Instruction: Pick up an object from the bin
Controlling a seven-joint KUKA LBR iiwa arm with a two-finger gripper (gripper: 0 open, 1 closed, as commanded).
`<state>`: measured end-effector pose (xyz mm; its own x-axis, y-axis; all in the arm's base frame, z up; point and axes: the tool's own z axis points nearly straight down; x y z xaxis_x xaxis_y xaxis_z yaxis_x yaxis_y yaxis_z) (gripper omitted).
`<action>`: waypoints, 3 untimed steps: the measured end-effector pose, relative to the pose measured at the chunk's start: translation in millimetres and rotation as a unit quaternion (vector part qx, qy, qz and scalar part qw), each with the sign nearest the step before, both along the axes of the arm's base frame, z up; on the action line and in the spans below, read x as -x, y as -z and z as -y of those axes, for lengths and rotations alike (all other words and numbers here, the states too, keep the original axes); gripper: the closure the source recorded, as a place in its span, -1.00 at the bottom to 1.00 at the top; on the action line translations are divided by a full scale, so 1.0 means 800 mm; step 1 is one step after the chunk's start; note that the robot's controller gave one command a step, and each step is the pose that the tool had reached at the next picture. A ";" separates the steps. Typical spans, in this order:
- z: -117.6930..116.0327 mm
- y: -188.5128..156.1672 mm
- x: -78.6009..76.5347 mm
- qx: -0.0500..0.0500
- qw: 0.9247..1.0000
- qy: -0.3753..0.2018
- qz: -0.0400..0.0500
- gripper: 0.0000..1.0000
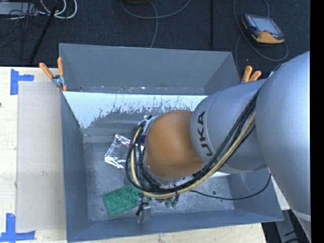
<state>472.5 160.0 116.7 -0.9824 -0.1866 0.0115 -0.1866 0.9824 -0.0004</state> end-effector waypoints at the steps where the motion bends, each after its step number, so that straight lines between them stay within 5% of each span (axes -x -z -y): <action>1: -0.017 0.062 -0.021 -0.001 1.000 0.012 0.005 -1.00; 2: -0.016 0.059 -0.021 -0.001 1.000 0.014 0.005 1.00; 3: -0.021 -0.160 -0.018 -0.003 1.000 -0.011 0.010 1.00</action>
Offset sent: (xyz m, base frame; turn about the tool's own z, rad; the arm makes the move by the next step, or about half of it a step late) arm 0.0162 0.0133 -0.0467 0.0233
